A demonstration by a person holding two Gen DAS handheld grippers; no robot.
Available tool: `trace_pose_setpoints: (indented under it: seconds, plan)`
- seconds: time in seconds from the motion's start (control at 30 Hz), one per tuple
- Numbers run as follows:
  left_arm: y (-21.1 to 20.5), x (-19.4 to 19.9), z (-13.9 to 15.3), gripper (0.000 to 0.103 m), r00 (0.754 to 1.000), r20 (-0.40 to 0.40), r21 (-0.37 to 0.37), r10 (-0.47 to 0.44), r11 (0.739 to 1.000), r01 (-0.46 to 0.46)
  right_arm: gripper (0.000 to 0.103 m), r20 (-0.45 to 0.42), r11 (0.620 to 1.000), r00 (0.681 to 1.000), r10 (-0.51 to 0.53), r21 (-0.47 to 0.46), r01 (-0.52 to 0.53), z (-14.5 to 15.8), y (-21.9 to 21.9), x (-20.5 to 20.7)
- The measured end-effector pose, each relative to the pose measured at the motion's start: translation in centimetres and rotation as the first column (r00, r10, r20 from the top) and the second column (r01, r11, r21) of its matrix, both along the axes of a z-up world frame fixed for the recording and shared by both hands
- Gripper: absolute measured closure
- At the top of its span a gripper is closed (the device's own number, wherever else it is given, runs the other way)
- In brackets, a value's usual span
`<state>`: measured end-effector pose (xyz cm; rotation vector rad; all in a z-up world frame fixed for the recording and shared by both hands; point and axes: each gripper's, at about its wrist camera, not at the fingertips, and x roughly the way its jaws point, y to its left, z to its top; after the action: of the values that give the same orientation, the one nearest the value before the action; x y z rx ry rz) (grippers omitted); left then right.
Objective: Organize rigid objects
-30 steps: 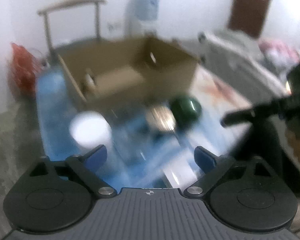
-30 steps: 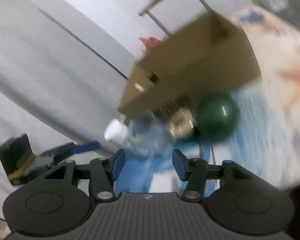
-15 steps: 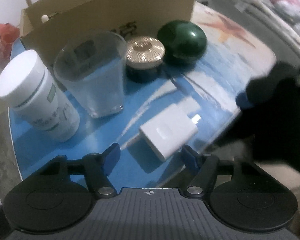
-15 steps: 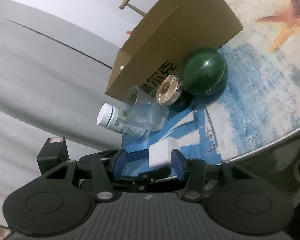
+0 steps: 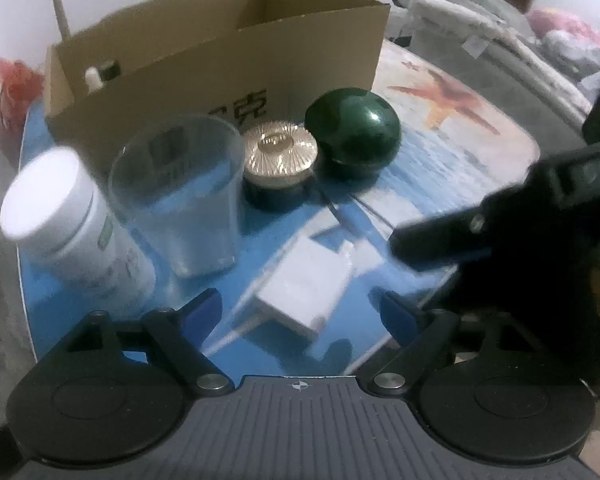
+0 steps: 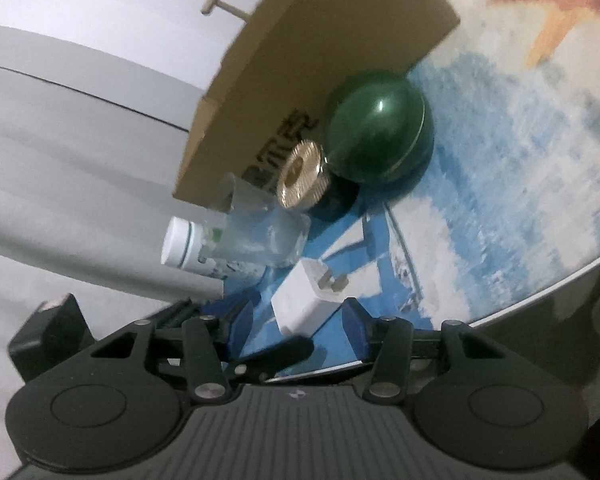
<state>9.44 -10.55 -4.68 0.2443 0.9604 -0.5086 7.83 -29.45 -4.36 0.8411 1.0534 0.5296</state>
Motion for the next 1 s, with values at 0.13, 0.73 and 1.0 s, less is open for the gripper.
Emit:
trace_pose_setpoints:
  seconds: [0.13,0.73,1.0]
  plan:
    - [-0.8,0.7,-1.1,0.017,1.000,-0.006,0.026,-0.021,0.999,0.021,0.050,-0.021,1.000,1.000,0.012,-0.014,-0.012,-0.7,0.9,0.3]
    - [-0.8,-0.2,-1.2,0.024,0.992,-0.061,-0.040,-0.109,0.994,0.107,0.050,0.001,0.998,1.000,0.010,-0.069,-0.010,-1.6,1.4,1.9]
    - [-2.1,-0.5,-1.5,0.037,0.992,-0.009,0.037,-0.129,0.991,0.129,0.056,0.020,0.994,0.999,0.038,-0.103,-0.036,-1.7,2.5,1.6]
